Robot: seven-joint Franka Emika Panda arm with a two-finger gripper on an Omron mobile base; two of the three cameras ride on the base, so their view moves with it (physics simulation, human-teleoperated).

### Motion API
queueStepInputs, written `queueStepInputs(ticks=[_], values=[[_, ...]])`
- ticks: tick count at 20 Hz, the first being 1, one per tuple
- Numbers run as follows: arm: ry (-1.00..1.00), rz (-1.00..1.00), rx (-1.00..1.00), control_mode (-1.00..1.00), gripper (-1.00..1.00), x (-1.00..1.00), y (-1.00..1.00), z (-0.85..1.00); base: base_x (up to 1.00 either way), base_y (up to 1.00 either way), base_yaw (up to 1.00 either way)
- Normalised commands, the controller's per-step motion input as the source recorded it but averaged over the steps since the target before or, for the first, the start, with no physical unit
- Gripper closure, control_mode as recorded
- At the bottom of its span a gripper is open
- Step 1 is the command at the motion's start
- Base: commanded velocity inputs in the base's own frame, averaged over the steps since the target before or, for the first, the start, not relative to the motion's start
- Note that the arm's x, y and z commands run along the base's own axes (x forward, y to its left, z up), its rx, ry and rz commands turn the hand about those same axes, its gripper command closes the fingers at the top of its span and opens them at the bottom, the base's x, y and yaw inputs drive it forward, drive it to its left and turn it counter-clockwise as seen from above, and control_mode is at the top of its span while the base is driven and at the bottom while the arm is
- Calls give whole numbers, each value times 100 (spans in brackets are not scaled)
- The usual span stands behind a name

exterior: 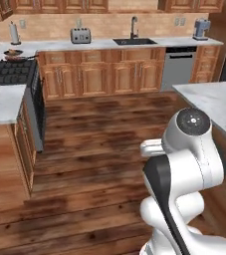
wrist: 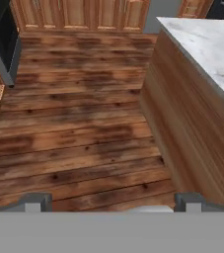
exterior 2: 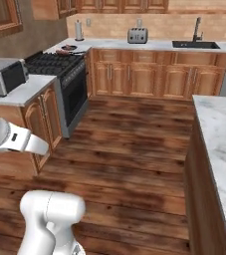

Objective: Place the cold items (kiwi and apple) from the fridge in one tupperware on the dining counter. Place the warm items (kebab skewer and hot dog) in the stove area in another tupperware.

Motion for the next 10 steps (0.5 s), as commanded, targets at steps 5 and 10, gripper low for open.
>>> queueStepInputs(ticks=[5,10], values=[[0,0,0,100,-100,0,0,0,100,44,0],[0,0,0,100,-100,0,0,0,100,11,1]])
